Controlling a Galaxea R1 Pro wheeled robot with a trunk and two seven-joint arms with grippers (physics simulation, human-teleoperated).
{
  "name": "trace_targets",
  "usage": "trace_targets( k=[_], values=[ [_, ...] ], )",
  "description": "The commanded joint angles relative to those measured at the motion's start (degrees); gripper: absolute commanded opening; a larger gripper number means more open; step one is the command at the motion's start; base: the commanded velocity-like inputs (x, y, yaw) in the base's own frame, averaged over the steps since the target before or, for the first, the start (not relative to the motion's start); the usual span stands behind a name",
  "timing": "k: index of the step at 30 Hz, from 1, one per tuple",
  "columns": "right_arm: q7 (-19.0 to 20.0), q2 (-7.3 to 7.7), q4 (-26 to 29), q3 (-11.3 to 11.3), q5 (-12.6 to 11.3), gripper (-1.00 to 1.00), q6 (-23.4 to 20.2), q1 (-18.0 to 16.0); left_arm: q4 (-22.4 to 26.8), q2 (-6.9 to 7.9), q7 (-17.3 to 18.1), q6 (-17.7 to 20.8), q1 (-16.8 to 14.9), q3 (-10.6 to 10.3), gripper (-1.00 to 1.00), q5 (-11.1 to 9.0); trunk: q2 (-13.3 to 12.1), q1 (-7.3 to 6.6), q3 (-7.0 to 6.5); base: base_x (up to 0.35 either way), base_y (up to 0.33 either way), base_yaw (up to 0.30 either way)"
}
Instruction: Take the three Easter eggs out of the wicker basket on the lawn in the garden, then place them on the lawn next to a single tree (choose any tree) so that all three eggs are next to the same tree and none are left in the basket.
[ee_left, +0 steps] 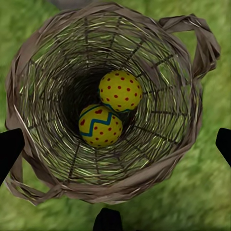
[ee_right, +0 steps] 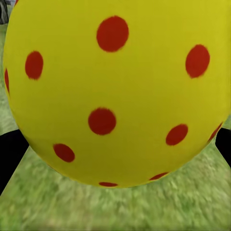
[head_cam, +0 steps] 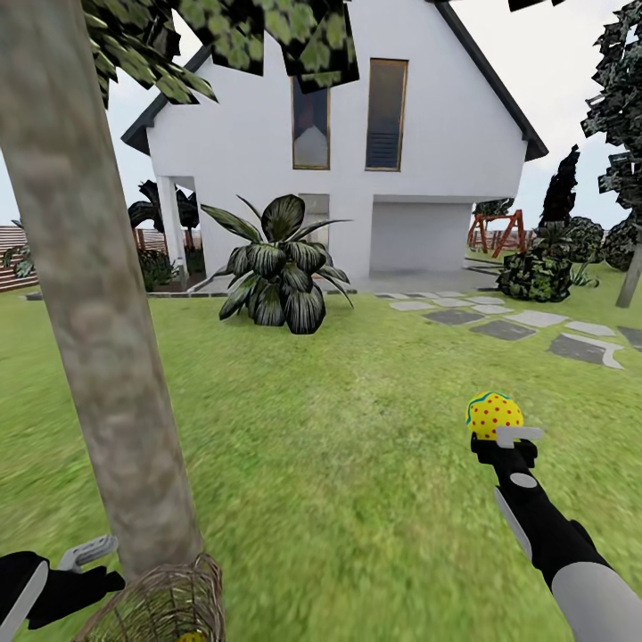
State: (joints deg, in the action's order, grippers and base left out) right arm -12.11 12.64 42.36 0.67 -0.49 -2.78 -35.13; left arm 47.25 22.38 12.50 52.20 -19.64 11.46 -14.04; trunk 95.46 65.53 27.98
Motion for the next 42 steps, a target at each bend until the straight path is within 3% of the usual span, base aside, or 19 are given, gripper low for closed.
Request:
trace_targets(
  k=[1,42],
  values=[
    [-0.2,0.02,0.1,-0.1,0.0,-1.00,-0.3,0.0,0.0,0.01,0.4,0.3,0.0,0.1,1.00,0.2,0.5,0.22,0.25,0.000,0.000,0.000],
    [-0.2,-0.42,-0.1,-1.2,0.0,-1.00,-0.4,0.0,0.1,-0.13,0.4,0.2,0.0,0.2,1.00,0.1,16.9,9.23,7.61,0.000,0.000,0.000]
  ],
)
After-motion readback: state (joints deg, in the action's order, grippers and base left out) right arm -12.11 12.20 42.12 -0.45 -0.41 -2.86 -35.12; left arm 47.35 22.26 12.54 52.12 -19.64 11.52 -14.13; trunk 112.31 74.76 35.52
